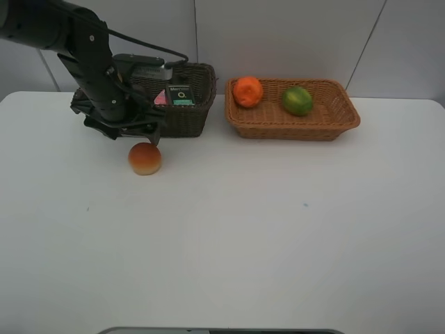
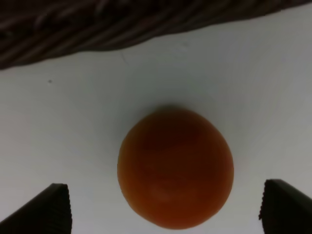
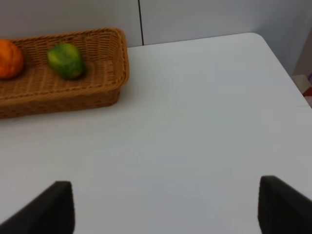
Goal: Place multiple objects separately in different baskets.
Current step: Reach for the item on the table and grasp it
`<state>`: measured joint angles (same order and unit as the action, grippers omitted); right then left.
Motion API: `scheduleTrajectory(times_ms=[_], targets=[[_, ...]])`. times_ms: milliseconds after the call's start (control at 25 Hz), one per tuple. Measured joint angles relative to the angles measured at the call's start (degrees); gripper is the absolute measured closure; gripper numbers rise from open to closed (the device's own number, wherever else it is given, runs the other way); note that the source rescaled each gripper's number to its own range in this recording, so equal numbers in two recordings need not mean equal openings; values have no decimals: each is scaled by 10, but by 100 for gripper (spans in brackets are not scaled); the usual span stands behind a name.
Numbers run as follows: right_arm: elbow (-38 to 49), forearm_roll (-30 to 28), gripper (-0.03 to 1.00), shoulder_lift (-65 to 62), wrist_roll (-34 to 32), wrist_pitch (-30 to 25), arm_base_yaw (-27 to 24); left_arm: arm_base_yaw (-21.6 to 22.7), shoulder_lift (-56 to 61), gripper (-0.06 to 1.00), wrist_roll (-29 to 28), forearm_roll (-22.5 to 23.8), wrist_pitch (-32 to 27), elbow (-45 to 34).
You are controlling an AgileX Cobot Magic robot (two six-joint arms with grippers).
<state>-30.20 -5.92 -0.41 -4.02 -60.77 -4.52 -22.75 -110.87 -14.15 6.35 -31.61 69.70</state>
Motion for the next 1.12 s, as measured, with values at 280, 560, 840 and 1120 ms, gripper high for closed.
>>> scheduleTrajectory(times_ms=[280,560,840,1120], targets=[[0,0,20,0,0,0,0,0,-31,-6,-1,2,9,0],[0,0,20,0,0,0,0,0,-38,-6,-1,2,41,0],[0,0,20,0,0,0,0,-6,-41,-6,-1,3,60,0],[0,0,20,0,0,0,0,-6,-72,-6,-14,3,75,-2]])
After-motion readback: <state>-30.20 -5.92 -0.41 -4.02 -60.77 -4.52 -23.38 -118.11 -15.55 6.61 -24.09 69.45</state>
